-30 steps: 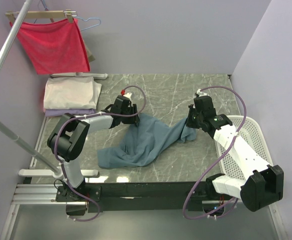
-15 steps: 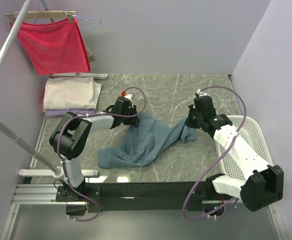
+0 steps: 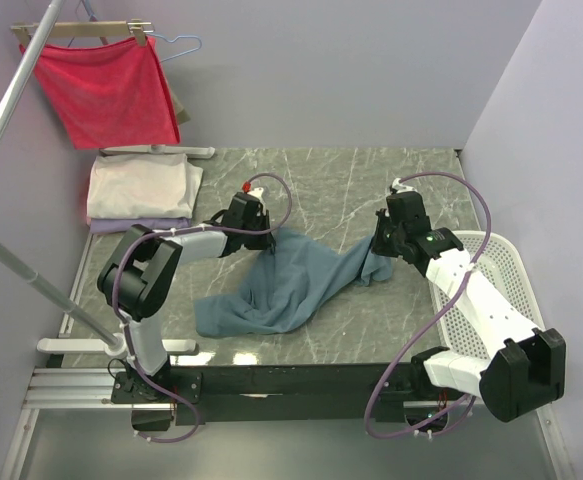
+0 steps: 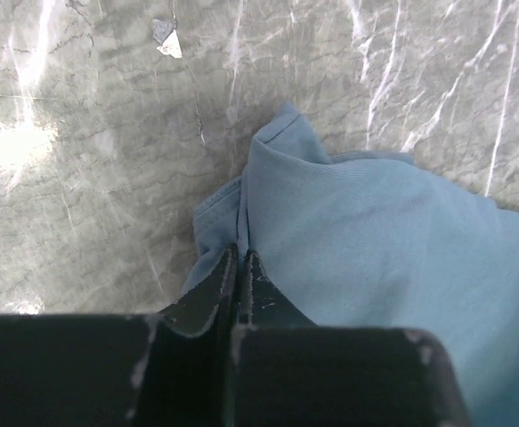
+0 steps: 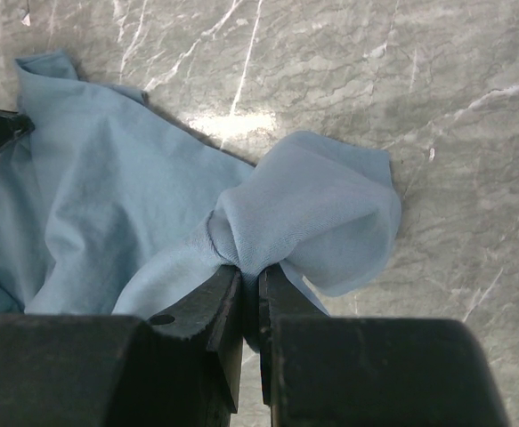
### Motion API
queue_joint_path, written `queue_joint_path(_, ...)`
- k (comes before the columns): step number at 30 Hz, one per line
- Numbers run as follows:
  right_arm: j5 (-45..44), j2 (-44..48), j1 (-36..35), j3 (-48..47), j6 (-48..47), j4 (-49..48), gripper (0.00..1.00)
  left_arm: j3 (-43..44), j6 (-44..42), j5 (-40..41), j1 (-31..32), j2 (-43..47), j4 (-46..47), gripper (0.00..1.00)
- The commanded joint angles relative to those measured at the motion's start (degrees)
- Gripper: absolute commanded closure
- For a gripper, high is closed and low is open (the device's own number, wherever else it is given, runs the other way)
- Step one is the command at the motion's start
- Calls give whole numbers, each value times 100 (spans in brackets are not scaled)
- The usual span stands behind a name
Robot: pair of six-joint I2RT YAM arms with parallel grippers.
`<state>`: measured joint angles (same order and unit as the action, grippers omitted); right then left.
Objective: Fold and stack the t-shirts
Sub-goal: Flatten out the tshirt
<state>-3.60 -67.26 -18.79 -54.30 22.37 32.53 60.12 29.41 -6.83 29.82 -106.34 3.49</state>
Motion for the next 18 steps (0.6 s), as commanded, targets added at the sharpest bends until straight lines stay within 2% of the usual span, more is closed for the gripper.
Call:
queue_joint_path(1, -80, -32, -11, -116, -84, -212, 89, 26, -110, 6, 6, 439, -67, 99)
queue_joint_path(4, -80, -32, -11, -107, -84, -221, 89, 70, -146, -11, 6, 448, -138, 99)
queue_joint_path(5, -80, -41, -11, -115, -84, -212, 89, 88, -155, -46, 6, 422, -146, 96)
queue_joint_path(12, -89, -32, -11, -115, -92, -212, 88, 106, -155, -125, -3, 439, -129, 99)
queue_joint_path(13, -106, -41, -11, -116, -93, -212, 88, 88, -155, -117, -3, 457, -129, 98)
queue_joint_path(15, -97, -67, -11, -124, -101, -204, 88, 140, -181, -117, -3, 457, -164, 89)
queue_joint_path(18, -71, -85, -11, -124, -93, -221, 88, 167, -208, -143, -3, 430, -190, 89)
